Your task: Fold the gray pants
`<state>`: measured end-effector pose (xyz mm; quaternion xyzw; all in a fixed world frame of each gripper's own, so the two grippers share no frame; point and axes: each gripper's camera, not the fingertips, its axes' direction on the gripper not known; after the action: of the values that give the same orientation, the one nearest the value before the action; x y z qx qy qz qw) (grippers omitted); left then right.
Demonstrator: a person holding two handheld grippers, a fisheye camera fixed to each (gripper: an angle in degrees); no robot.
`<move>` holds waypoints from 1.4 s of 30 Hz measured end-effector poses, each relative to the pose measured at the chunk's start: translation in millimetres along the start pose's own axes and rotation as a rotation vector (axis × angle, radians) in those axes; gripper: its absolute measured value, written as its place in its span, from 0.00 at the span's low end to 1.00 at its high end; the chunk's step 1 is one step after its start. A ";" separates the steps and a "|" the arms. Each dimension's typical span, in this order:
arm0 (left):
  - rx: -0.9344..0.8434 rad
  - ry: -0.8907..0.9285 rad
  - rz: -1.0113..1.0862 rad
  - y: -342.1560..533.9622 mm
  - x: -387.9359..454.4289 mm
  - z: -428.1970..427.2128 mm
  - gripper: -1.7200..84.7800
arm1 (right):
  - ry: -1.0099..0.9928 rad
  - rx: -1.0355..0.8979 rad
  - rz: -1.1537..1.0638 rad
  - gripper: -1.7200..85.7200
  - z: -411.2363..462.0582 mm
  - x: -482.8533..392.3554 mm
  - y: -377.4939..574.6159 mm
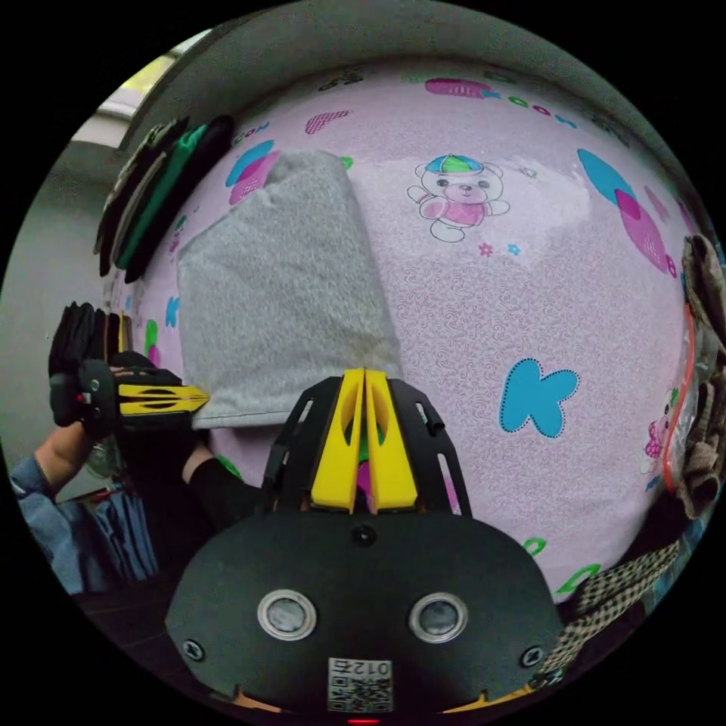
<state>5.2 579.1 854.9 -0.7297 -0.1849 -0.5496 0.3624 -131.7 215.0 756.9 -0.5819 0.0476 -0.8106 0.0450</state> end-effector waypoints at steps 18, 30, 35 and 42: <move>0.030 0.092 -0.425 6.2 -80.9 -20.3 0.02 | -0.009 -0.013 -0.048 0.01 -23.3 -26.8 -55.1; 0.024 0.004 -0.535 -22.6 -120.9 -17.9 0.02 | -0.136 0.175 -0.187 0.01 -49.7 -70.9 -163.5; 0.050 0.051 -0.542 -19.2 -130.4 -10.1 0.02 | -0.124 0.086 -0.122 0.01 -19.9 -65.3 -196.8; 0.086 0.099 -0.571 -15.1 -145.1 3.1 0.02 | -0.102 0.138 -0.035 0.01 -13.8 -47.5 -191.0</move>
<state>-50.3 610.1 723.5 -0.6044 -0.3880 -0.6560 0.2321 -133.0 410.8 732.6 -0.6187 -0.0210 -0.7820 0.0730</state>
